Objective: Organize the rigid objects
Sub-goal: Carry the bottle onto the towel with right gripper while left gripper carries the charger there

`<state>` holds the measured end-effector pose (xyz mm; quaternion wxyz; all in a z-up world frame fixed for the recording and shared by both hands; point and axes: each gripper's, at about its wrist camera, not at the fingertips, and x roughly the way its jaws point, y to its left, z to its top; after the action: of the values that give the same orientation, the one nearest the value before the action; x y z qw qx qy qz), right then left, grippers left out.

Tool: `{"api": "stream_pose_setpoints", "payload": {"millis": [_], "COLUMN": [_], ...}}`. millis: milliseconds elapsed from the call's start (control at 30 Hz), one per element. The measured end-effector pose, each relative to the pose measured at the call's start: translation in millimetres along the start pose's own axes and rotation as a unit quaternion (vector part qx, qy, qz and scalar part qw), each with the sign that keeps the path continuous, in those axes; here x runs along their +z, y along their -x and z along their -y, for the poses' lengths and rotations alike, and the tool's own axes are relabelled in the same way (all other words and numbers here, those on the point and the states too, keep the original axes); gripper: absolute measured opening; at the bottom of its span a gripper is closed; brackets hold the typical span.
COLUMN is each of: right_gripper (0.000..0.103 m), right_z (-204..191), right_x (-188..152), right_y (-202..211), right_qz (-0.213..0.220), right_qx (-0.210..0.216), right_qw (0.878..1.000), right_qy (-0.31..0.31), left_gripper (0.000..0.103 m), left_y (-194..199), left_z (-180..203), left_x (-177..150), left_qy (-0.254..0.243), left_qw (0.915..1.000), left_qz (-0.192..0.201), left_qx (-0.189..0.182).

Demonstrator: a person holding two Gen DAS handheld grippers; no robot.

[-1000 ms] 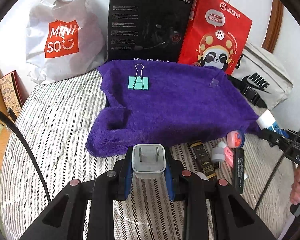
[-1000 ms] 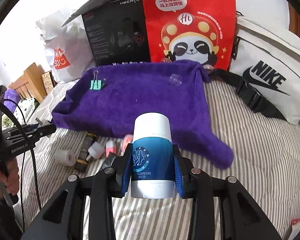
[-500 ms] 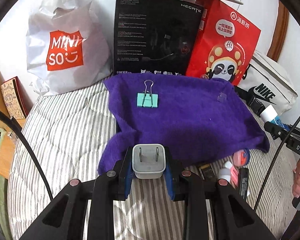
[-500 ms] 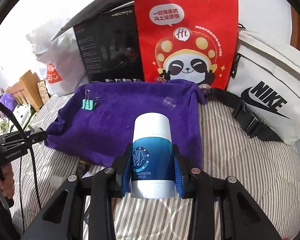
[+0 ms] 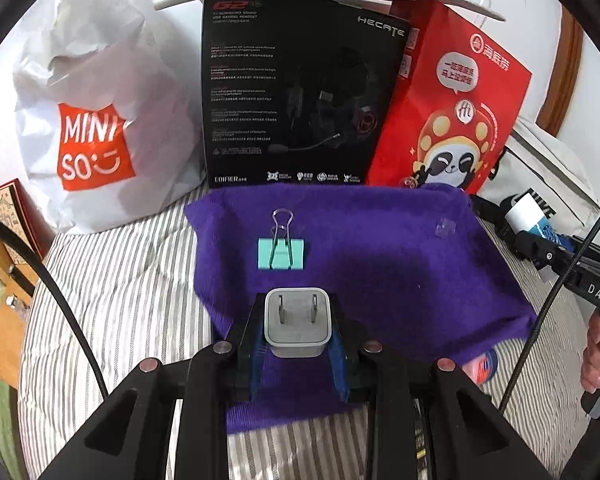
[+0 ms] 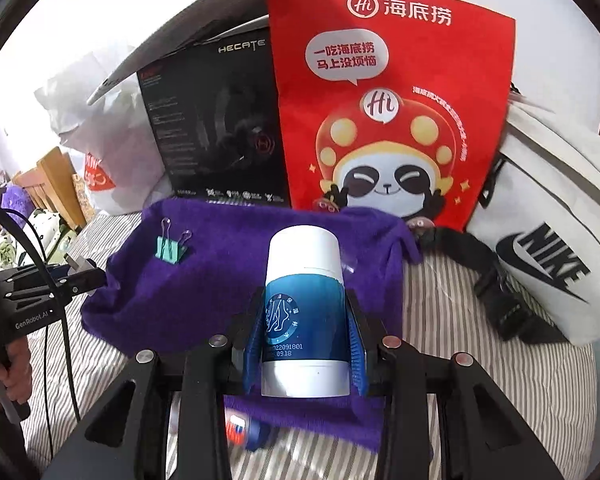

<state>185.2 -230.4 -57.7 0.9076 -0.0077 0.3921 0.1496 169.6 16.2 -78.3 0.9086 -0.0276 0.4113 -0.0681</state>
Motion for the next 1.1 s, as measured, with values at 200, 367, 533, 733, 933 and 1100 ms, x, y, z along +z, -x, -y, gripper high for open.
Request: {"api": "stream_pose_setpoints", "payload": {"millis": [200,367,533,733,933,1100], "right_gripper": [0.036,0.036,0.036,0.036,0.036,0.036], "right_z": [13.7,25.7,29.9,30.9,28.8,23.1], "right_x": [1.9,-6.5,-11.4,-18.6,-21.5,-22.0], "right_y": [-20.9,-43.4,-61.7,-83.4,-94.9,-100.4], "right_qz": [-0.007,-0.028,-0.049,-0.081,-0.095,-0.094], "right_qx": [-0.004,-0.011,-0.012,-0.018,-0.015,-0.032], "right_qw": [1.000,0.999,0.998,0.996,0.995,0.995], "right_qy": [-0.018,-0.032,-0.031,-0.028,-0.025,-0.015], "left_gripper": [0.026,0.026,0.026,0.026,0.026,0.026], "left_y": [-16.3,-30.8,-44.4,-48.8,-49.3,-51.0], "left_z": [-2.2,-6.1,-10.5,-11.8,-16.3,-16.2], "left_x": [7.9,13.5,12.4,9.8,10.0,10.5], "left_qy": [-0.005,0.004,0.020,0.015,0.019,0.016], "left_qw": [1.0000,0.9999,0.9996,0.9996,0.9995,0.9996], "left_qz": [-0.006,-0.013,-0.017,-0.023,-0.023,-0.025], "left_qx": [0.002,-0.002,-0.007,-0.007,-0.008,-0.006]}}
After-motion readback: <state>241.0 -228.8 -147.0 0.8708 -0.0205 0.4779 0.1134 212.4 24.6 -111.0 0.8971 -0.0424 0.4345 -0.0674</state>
